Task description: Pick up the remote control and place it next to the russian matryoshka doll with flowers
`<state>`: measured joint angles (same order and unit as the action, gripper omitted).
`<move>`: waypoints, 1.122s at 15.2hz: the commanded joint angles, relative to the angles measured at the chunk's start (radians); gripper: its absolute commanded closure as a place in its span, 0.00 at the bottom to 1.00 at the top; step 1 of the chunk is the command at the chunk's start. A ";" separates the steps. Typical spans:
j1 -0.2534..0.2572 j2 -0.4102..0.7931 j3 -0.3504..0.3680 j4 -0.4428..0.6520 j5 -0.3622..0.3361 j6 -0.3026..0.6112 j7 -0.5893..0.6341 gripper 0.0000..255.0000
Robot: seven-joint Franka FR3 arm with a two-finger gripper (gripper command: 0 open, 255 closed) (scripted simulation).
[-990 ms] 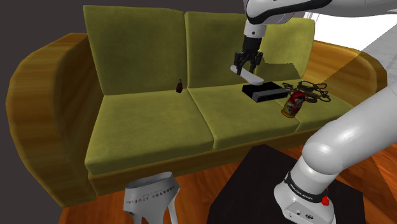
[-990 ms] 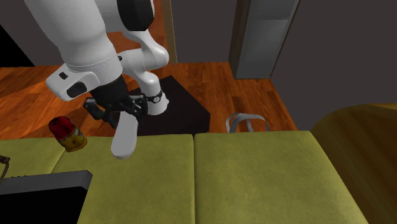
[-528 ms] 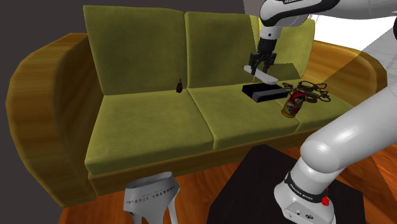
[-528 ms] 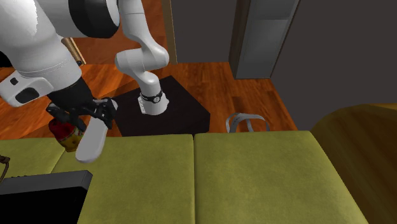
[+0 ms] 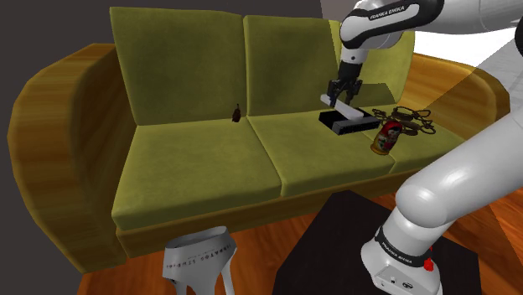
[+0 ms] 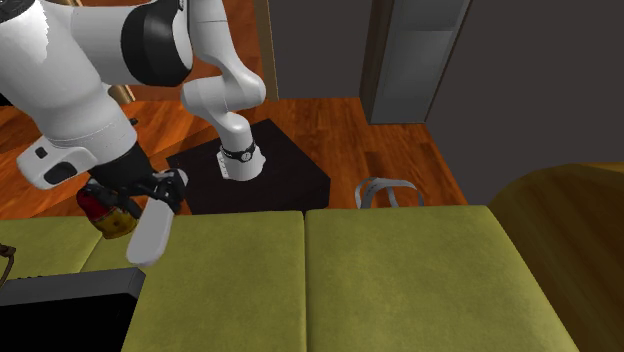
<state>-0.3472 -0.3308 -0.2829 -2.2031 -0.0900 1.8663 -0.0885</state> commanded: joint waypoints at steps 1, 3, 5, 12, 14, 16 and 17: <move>-0.001 0.003 -0.002 -0.025 -0.001 0.028 -0.001 1.00; -0.001 0.008 -0.005 -0.047 -0.001 0.056 -0.001 1.00; -0.002 0.013 -0.007 -0.069 -0.001 0.083 -0.002 1.00; -0.002 0.042 -0.015 -0.140 0.001 0.181 -0.006 1.00; -0.002 0.052 -0.018 -0.158 0.002 0.210 -0.008 1.00; -0.002 0.064 -0.021 -0.175 0.003 0.239 -0.010 1.00; -0.002 0.070 -0.022 -0.184 0.004 0.253 -0.011 1.00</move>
<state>-0.3490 -0.2657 -0.3031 -2.3786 -0.0863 2.1054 -0.0975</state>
